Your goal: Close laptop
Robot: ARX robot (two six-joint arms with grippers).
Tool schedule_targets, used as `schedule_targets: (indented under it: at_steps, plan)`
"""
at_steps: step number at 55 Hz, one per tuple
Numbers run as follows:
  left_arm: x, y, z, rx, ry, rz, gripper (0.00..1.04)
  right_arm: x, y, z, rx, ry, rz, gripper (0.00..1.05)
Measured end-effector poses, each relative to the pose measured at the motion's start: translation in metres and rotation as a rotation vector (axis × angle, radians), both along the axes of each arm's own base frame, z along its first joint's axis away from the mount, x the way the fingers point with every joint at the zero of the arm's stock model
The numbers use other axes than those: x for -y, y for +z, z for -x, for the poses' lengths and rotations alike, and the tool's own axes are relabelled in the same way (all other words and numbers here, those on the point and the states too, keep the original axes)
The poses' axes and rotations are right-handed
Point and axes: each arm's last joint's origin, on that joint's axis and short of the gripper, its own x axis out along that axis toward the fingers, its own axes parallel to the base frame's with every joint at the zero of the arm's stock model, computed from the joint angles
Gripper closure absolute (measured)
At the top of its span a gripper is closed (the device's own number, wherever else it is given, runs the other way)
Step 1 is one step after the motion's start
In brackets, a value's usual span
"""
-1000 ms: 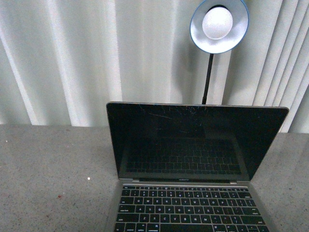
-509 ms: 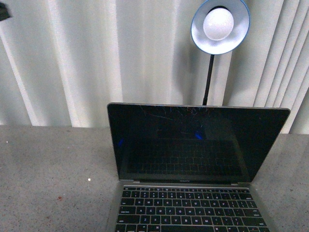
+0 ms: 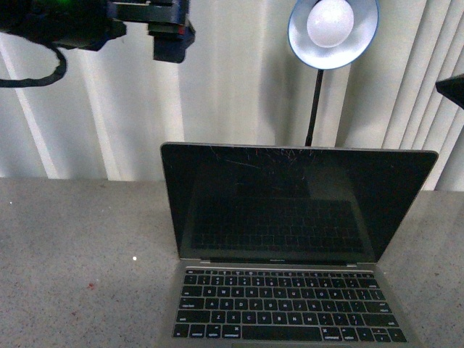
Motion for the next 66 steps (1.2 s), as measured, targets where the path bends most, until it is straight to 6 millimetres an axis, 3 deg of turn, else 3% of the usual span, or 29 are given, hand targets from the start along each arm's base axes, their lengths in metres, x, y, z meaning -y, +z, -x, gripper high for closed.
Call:
schedule_targets:
  at_steps: [3,7,13,21,24,29,66]
  plan:
    - [0.009,0.0,-0.007,-0.001,0.0,-0.035,0.07,-0.005,-0.001,-0.007,-0.003,0.036,0.011,0.22]
    - [0.019,-0.001,-0.015,-0.002,0.018,-0.082,0.17,-0.012,0.0,-0.016,-0.008,0.074,0.029,0.34]
    - [0.034,-0.004,-0.028,-0.036,0.016,-0.191,0.42,-0.022,0.006,-0.028,-0.018,0.136,0.063,0.57]
    - [0.036,0.0,-0.036,-0.099,0.001,-0.312,0.75,-0.028,0.001,-0.036,-0.052,0.221,0.095,0.92]
    - [0.037,0.0,-0.037,-0.119,-0.002,-0.348,0.86,-0.03,-0.002,-0.038,-0.064,0.236,0.1,1.01]
    - [0.037,-0.004,-0.039,-0.16,-0.021,-0.385,1.02,-0.033,-0.006,-0.039,-0.08,0.266,0.107,1.02]
    - [0.036,-0.039,-0.031,-0.356,-0.098,-0.514,1.01,-0.051,-0.031,-0.045,-0.136,0.353,0.145,1.02]
